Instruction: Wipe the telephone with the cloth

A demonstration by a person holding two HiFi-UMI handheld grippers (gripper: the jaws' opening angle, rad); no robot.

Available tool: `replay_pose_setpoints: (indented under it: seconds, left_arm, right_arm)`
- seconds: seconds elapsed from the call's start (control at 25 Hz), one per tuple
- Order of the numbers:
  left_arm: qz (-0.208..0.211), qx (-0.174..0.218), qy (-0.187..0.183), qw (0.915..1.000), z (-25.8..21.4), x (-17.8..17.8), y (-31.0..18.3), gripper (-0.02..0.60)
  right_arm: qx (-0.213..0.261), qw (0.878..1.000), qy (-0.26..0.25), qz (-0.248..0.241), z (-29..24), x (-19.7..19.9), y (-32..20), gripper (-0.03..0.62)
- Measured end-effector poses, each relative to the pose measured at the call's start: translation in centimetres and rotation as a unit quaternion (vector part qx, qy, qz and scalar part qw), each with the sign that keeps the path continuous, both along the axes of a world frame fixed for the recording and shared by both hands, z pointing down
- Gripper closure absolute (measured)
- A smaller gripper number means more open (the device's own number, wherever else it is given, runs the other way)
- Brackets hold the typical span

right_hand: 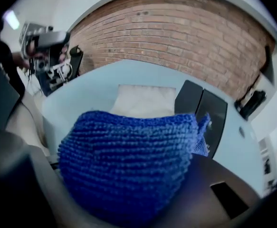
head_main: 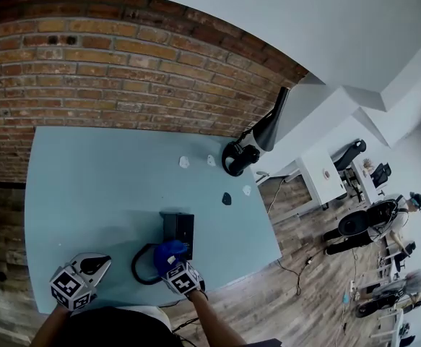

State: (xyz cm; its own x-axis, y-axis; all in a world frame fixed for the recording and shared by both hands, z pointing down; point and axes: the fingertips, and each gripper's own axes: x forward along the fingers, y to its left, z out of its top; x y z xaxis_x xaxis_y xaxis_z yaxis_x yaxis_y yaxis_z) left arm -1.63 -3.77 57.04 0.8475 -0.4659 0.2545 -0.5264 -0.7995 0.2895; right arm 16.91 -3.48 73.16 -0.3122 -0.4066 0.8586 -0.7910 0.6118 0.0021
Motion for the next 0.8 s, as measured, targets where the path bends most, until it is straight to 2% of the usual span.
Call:
replay_pose_setpoints:
  seconds: [0.08,0.12,0.2,0.32,0.4,0.48,0.6,0.68,0.8]
  left_arm:
    - [-0.003,0.000,0.003,1.0000,-0.2,-0.1,-0.2,0.555]
    - [-0.004,0.000,0.004,1.0000,-0.3,-0.1,-0.2,0.555]
    - [-0.005,0.000,0.005,1.0000,-0.4,-0.2,-0.3,0.555]
    - [-0.004,-0.002,0.004,1.0000,-0.2,-0.2,-0.1,0.555]
    - [-0.004,-0.004,0.003,1.0000,-0.1,-0.3,0.0,0.555]
    - [-0.007,-0.005,0.003,1.0000,-0.2,-0.4,-0.1,0.555]
    - [-0.014,-0.007,0.001,0.9999,-0.2,-0.7,-0.2,0.555]
    - [-0.019,-0.009,0.001,0.9998,-0.1,-1.0,-0.3,0.555]
    - [-0.024,-0.015,0.001,0.9996,0.3,-1.4,-0.4,0.555]
  right_arm:
    - [-0.063,0.995,-0.076,0.023,-1.1,-0.6,0.4,0.480]
    - [-0.075,0.992,-0.099,0.029,-2.3,-0.7,0.1,0.479]
    - [-0.062,0.992,-0.109,0.030,-4.9,-0.4,-1.8,0.477]
    - [0.033,0.992,-0.113,0.047,-10.2,0.6,-6.9,0.476]
    - [0.129,0.982,-0.114,0.076,-14.4,1.8,-10.8,0.476]
    - [0.202,0.972,-0.063,0.103,-17.4,3.7,-13.8,0.474]
    - [0.255,0.957,0.109,0.089,-19.1,6.7,-16.3,0.474]
    - [0.260,0.944,0.196,0.055,-18.9,7.6,-17.0,0.474]
    - [0.237,0.939,0.249,0.013,-16.5,7.4,-17.2,0.474]
